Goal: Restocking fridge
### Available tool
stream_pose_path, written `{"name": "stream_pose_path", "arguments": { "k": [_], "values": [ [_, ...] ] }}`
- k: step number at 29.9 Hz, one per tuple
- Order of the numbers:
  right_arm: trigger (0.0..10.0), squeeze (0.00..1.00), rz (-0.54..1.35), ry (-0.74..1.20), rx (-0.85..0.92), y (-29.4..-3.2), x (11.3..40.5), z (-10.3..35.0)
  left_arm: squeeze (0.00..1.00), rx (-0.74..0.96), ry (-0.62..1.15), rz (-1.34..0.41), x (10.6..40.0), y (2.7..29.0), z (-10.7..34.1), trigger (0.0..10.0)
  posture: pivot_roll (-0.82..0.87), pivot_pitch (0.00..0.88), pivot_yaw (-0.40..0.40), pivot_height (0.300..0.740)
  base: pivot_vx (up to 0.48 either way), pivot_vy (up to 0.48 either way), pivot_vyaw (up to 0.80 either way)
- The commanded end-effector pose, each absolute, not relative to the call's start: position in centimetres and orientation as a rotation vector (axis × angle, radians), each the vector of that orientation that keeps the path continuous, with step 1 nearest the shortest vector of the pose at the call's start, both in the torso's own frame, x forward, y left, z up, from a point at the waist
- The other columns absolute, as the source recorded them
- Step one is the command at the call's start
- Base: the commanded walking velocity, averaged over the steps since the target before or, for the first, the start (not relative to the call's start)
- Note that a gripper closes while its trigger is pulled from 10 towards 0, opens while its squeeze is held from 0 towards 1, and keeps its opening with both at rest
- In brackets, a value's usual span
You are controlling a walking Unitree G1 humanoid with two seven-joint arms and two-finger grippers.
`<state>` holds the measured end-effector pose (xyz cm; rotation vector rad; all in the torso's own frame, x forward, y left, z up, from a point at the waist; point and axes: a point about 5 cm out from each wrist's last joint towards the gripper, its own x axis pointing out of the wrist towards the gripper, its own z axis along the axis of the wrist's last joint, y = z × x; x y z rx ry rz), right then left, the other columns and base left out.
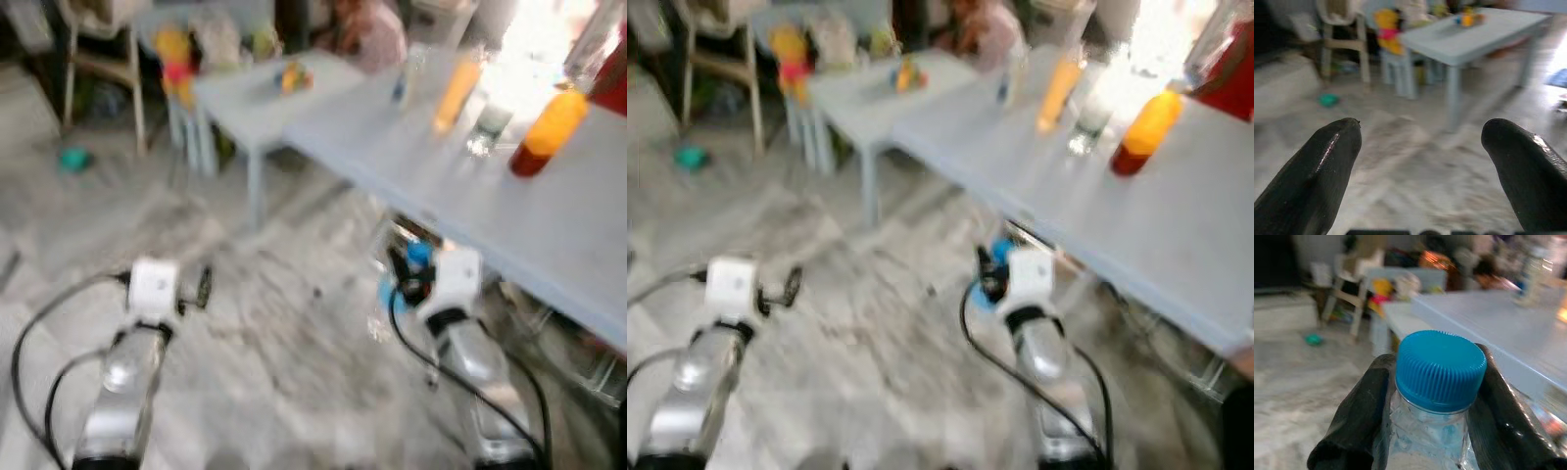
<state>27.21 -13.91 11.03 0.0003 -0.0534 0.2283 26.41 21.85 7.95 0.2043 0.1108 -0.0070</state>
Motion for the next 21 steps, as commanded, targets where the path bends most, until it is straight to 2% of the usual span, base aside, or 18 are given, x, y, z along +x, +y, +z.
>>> {"name": "stream_pose_path", "arguments": {
  "k": [1, 14, 21],
  "values": [
    [10.0, 0.00, 0.198, -0.059, -0.016, -14.99, 27.37, 11.07, 0.00, 0.213, 0.103, -0.044, 26.64, 20.71, 7.79, 10.0, 0.05, 0.007, -0.058, 0.740, 0.000, 0.000, 0.79],
    [10.0, 0.00, 0.224, -0.069, -0.024, -14.87, 27.59, 11.09, 0.00, 0.212, 0.109, -0.045, 26.02, 20.46, 7.10, 10.0, 0.04, 0.000, -0.056, 0.740, 0.000, 0.000, 0.79],
    [10.0, 0.00, 0.249, -0.069, -0.035, -14.54, 27.36, 10.84, 0.00, 0.209, 0.112, -0.041, 26.10, 20.45, 6.88, 10.0, 0.04, 0.000, -0.062, 0.740, 0.000, -0.307, 0.79]
  ]
}}
